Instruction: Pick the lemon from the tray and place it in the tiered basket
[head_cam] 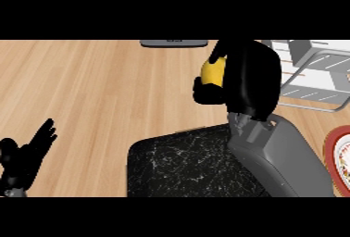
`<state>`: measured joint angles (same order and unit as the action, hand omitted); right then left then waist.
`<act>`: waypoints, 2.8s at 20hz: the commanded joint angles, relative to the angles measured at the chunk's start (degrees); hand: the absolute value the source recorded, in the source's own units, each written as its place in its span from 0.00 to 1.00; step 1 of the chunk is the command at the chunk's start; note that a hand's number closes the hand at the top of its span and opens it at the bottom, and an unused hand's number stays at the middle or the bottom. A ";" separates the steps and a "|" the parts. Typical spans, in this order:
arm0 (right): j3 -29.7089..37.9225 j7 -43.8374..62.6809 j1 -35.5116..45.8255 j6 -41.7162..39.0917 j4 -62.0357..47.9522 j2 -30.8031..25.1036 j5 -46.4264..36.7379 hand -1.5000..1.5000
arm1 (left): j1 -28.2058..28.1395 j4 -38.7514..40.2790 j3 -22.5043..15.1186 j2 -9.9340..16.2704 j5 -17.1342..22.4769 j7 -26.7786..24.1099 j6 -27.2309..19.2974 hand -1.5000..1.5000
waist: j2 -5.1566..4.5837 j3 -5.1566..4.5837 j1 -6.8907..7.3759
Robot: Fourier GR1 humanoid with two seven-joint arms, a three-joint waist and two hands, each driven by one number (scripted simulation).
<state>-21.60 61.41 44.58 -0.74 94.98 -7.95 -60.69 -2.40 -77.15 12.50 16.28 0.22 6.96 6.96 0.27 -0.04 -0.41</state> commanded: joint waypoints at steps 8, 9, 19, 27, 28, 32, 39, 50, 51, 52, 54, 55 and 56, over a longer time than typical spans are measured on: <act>17.21 -13.97 9.44 4.36 -17.98 -6.85 2.81 1.00 | -0.90 -3.41 -1.49 -1.80 -0.87 1.57 -0.01 0.50 | -0.40 0.04 1.34; 18.53 -17.85 7.70 6.23 -19.30 -8.37 3.95 1.00 | 2.81 0.14 -0.39 -1.35 -0.66 2.46 -0.76 0.50 | -0.46 0.03 0.99; 32.95 -37.15 17.62 16.84 -40.82 -12.20 16.83 1.00 | -0.46 -3.30 -1.53 -1.13 -1.10 1.17 1.32 0.50 | -0.75 0.06 2.29; 38.93 -52.34 24.58 19.44 -62.19 -18.95 20.09 1.00 | 3.66 -0.47 -1.86 -2.56 -1.38 2.33 0.27 0.50 | -1.15 0.06 2.56; 38.57 -53.83 24.51 22.18 -64.41 -17.59 19.29 1.00 | 2.38 -0.70 -0.87 -1.29 -1.18 2.02 0.93 0.50 | -1.07 0.06 2.66; 24.45 -51.55 23.11 16.59 -64.36 -28.79 0.94 1.00 | 1.93 -1.58 -1.17 -1.21 -0.86 1.81 1.50 0.50 | -1.61 -0.09 3.54; 20.36 -56.76 29.47 14.65 -73.44 -31.48 -5.48 1.00 | 0.94 -1.58 -2.19 -2.84 -1.96 0.25 0.63 0.50 | -1.45 0.02 4.00; 20.02 -64.27 33.84 13.11 -83.77 -33.36 -8.51 1.00 | 2.40 -2.34 -1.80 -2.37 -2.44 1.65 0.02 0.50 | -1.57 0.09 4.01; 21.05 -62.76 32.11 13.62 -84.86 -32.67 -7.65 1.00 | 1.09 -1.62 -1.88 -2.44 -2.38 -0.30 0.81 0.50 | -1.51 0.08 3.79; 21.22 -58.91 32.36 12.40 -86.22 -30.94 -7.68 1.00 | 4.54 0.79 -1.14 -1.51 -1.93 1.15 1.02 0.50 | -1.82 0.06 3.81; 21.43 -57.78 34.53 4.90 -88.94 -32.49 -7.48 1.00 | 4.41 -0.25 -2.41 -2.26 -3.00 0.56 0.51 0.50 | -1.96 0.04 4.29; 21.69 -56.19 33.06 3.87 -90.30 -32.79 -7.33 1.00 | 2.57 -1.67 -1.31 -1.83 -1.34 1.45 1.44 0.50 | -1.77 0.08 4.59; 21.36 -54.76 32.57 2.15 -91.25 -32.64 -7.67 0.00 | 3.04 -3.17 -2.03 -1.31 -1.45 3.08 2.16 0.50 | -1.58 0.11 4.26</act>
<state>-0.49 3.21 77.52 7.16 7.79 -40.22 -68.27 0.86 -78.60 10.89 14.62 -1.52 8.63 8.29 -1.42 0.03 3.74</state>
